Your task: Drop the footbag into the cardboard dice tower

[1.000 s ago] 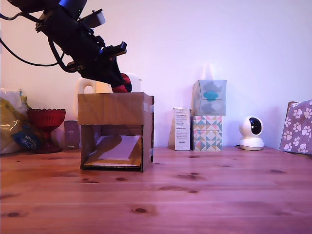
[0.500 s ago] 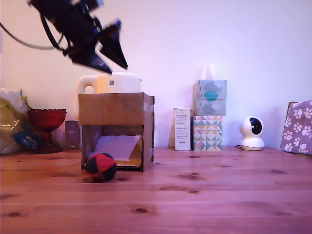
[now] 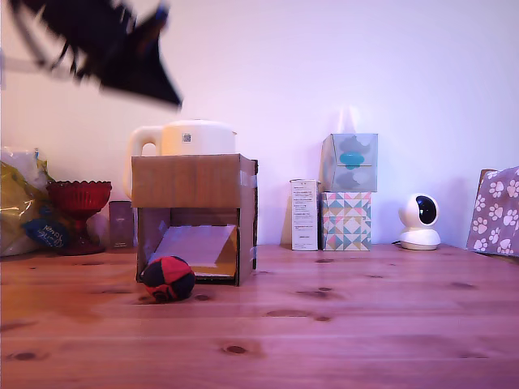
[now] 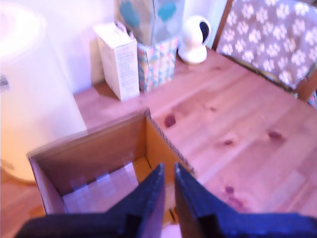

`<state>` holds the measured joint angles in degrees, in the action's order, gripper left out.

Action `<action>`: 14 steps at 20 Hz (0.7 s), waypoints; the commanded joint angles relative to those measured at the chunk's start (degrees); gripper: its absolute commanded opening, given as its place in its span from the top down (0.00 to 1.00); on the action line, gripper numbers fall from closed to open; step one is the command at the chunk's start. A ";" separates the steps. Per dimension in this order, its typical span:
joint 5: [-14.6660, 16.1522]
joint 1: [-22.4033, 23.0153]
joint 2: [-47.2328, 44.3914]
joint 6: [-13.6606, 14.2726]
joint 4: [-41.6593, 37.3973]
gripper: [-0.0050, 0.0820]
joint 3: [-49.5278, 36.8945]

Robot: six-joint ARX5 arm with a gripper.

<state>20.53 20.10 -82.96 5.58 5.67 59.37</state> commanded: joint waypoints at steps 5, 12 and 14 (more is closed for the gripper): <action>-2.43 -0.15 8.74 -5.29 -17.20 0.97 -19.41; -6.78 -1.27 24.46 -9.73 -16.48 0.97 -34.91; -9.88 -1.27 30.45 -10.08 -10.95 0.97 -36.24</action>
<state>11.57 18.96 -53.91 -4.19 -6.09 23.57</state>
